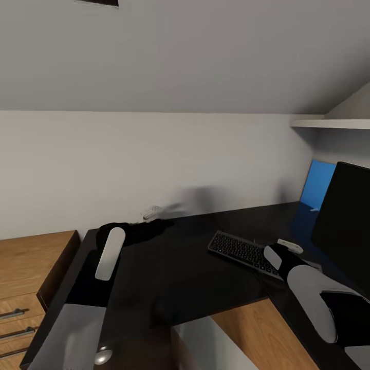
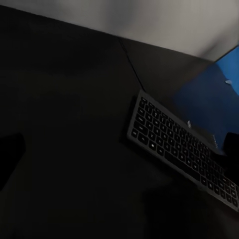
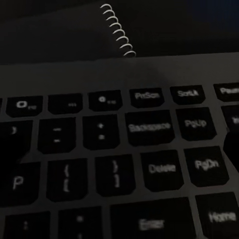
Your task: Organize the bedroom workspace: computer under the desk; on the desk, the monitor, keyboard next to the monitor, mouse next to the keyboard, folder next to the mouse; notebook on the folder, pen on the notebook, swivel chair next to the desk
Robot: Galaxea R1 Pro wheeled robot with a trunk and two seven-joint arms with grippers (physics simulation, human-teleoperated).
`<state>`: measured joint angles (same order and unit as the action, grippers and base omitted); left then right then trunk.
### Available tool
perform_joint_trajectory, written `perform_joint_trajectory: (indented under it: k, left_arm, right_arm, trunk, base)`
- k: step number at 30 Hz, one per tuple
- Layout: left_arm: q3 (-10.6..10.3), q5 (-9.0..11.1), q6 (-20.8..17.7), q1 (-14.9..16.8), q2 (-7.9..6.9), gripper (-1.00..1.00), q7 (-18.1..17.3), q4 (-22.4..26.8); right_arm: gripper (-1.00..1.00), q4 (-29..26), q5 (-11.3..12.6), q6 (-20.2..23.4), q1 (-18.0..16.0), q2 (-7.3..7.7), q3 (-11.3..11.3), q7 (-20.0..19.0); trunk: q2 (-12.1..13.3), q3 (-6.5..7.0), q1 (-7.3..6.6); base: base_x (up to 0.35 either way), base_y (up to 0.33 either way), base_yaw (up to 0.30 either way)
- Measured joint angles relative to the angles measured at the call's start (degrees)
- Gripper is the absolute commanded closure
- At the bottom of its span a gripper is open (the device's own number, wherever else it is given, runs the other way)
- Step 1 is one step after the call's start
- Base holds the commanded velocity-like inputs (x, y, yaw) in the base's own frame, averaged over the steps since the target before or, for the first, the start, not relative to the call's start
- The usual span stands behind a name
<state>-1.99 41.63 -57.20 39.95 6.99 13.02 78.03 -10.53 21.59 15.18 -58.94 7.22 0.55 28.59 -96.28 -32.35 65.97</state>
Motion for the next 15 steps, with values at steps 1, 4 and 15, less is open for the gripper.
perform_joint_trajectory:
  k: [1,4,15]
  left_arm:
    - [0.2,0.0,0.0,0.0,0.01,-1.00,0.0,0.0]
    - [0.4,0.0,0.0,0.0,0.03,-1.00,0.1,0.0]
    - [0.8,0.1,0.0,0.0,0.01,-1.00,0.0,-0.2]
  right_arm:
    - [-1.00,-0.3,-0.2,0.0,0.0,-0.01,0.0,0.0]
    - [-1.00,-0.6,-1.0,0.0,0.0,-0.02,0.1,-0.1]
    - [-1.00,-0.4,-2.6,-0.1,0.0,-0.01,0.1,-0.3]
  trunk:
    - [-0.4,-0.18,0.22]
    - [-1.2,-0.55,0.67]
    - [-1.2,-0.55,0.67]
  base:
    - [0.000,0.000,0.000]
    - [0.000,0.000,0.000]
    - [0.000,0.000,0.000]
